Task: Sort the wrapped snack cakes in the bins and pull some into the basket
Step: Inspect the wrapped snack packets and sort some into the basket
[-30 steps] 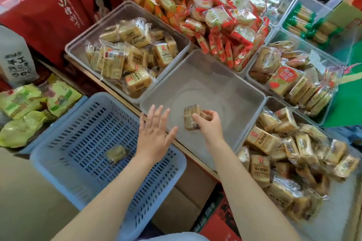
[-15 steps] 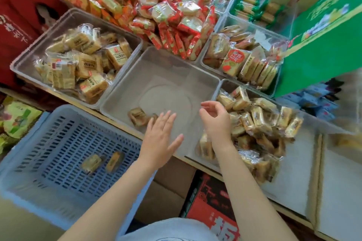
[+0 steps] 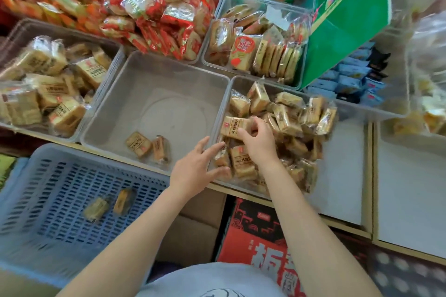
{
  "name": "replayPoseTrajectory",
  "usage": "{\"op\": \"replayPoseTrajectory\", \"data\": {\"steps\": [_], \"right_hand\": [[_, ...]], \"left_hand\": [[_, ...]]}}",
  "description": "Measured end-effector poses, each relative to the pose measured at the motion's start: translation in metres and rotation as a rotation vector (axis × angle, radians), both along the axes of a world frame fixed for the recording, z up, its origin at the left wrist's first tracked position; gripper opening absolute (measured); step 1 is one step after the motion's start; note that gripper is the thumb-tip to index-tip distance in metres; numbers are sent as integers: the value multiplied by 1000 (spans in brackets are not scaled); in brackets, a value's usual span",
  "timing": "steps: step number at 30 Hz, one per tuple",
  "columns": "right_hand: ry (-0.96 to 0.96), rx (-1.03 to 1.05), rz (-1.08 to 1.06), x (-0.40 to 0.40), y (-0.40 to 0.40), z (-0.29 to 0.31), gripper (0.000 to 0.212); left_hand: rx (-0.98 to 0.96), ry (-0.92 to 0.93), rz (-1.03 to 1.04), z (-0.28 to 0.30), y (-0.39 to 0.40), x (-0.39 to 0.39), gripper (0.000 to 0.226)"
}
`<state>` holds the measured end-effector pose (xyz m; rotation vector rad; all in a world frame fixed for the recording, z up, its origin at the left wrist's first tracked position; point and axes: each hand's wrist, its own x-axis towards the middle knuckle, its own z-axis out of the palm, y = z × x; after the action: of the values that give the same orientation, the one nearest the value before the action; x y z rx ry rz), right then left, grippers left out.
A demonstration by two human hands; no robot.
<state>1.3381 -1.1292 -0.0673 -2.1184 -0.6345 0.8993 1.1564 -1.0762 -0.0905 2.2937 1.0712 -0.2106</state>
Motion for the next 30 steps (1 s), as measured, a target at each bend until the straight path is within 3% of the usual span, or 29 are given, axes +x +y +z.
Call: {"op": "replayPoseTrajectory", "data": {"steps": [4, 9, 14, 17, 19, 21, 24, 27, 30], "right_hand": [[46, 36, -6, 2, -1, 2, 29], [78, 117, -81, -4, -22, 9, 34], [152, 189, -169, -18, -48, 22, 32], [320, 247, -277, -24, -62, 30, 33], [423, 279, -259, -30, -69, 38, 36], [520, 302, -150, -39, -74, 48, 35], [577, 236, 106, -58, -79, 60, 36], [574, 156, 211, -79, -84, 64, 35], [570, 112, 167, -94, -91, 66, 35]], "left_hand": [[-43, -29, 60, 2, 3, 1, 68], [-85, -177, 149, 2, 3, 1, 43], [-35, -316, 165, 5, -2, 3, 37], [-31, -488, 254, 19, -9, 0, 29], [-214, -658, 424, 36, -15, -6, 21], [-524, -811, 652, 54, -22, -13, 20], [-766, -871, 855, 72, -34, -28, 24], [-907, -881, 935, 76, -45, -43, 26], [-977, -855, 892, 75, -58, -62, 46]]}}
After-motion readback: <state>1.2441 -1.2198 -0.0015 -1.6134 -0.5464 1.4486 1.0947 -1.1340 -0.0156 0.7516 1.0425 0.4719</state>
